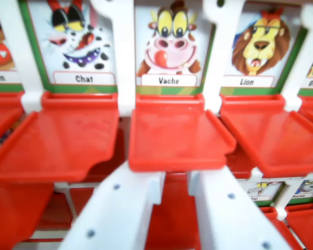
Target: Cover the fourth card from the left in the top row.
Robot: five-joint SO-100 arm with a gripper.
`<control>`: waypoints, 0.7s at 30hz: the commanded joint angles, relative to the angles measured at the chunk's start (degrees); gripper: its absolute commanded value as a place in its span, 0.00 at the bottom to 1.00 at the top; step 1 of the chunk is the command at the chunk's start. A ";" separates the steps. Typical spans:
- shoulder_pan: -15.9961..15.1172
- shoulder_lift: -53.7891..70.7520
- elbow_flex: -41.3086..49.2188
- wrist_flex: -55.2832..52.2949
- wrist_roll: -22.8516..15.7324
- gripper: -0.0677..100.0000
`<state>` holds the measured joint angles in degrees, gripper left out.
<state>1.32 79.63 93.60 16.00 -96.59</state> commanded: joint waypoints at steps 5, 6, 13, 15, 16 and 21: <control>-0.26 -0.70 -10.99 -2.99 0.44 0.00; -0.26 -1.23 -11.51 -3.16 0.44 0.00; 0.00 -5.71 -16.17 -3.69 0.26 0.00; 0.00 -6.15 -17.05 -3.69 0.35 0.00; 0.00 -6.15 -17.23 -3.69 0.35 0.00; -0.26 -4.83 -17.40 -3.08 0.79 0.00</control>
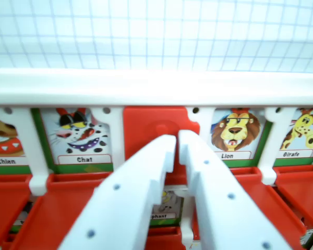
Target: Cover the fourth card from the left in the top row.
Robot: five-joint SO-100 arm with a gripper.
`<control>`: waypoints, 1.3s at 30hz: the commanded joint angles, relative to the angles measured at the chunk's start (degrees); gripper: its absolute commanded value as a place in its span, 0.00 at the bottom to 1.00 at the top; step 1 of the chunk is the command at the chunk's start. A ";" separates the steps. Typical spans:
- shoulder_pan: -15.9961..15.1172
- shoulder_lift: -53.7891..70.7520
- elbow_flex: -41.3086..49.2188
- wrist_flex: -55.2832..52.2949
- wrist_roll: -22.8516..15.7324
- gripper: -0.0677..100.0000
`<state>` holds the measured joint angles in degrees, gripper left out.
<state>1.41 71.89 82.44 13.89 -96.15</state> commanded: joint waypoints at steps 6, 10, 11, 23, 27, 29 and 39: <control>-1.05 9.84 -5.71 5.54 1.14 0.00; -1.23 17.23 -4.83 11.87 0.97 0.00; -1.23 19.16 -4.48 13.89 0.88 0.00; 0.97 36.56 -7.38 44.21 -0.79 0.00; 1.41 41.13 -8.26 48.96 -1.49 0.00; 1.32 43.51 -8.09 50.63 -1.58 0.00; 0.97 54.32 -2.11 53.17 -2.64 0.00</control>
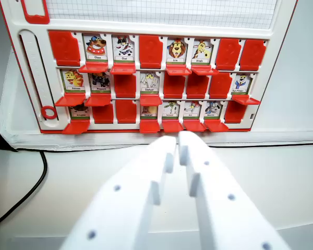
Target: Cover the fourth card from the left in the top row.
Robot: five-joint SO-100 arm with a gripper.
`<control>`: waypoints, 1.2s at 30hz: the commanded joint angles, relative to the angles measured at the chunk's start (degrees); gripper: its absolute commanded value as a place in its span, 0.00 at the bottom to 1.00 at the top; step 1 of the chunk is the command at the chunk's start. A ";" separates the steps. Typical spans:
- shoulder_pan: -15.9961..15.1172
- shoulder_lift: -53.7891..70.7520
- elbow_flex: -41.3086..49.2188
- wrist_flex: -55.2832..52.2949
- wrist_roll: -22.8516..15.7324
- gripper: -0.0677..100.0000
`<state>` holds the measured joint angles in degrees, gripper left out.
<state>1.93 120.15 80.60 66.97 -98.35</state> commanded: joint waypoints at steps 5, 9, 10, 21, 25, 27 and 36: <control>1.14 8.96 0.62 0.18 -0.35 0.00; 1.32 9.49 0.26 0.35 -0.18 0.00; 1.32 9.58 0.35 0.62 -0.09 0.00; 1.32 12.13 5.62 0.35 0.44 0.00; 1.14 12.04 7.73 -2.11 1.05 0.00; 1.05 11.87 8.35 -2.90 1.14 0.00; 1.05 10.99 9.58 -5.27 2.02 0.00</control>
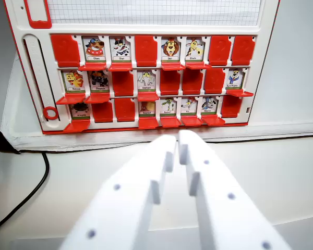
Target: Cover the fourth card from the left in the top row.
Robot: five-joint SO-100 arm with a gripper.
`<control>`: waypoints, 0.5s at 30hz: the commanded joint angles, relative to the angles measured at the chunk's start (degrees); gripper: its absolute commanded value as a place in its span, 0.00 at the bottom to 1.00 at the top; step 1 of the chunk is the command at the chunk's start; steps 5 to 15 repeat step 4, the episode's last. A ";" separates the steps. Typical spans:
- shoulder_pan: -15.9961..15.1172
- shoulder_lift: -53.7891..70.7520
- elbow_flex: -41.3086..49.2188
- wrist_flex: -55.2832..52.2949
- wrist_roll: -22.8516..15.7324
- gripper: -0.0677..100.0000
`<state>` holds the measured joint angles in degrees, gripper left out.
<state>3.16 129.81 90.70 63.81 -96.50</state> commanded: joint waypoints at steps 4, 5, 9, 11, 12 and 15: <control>-0.09 1.32 -0.09 -2.55 0.62 0.00; -0.09 1.32 -0.09 -2.55 0.62 0.00; -0.09 1.32 -0.09 -2.55 0.62 0.00; -0.09 1.32 -0.09 -2.55 0.62 0.00; -0.09 1.32 -0.09 -2.55 0.62 0.00; -0.09 1.32 -0.09 -2.55 0.62 0.00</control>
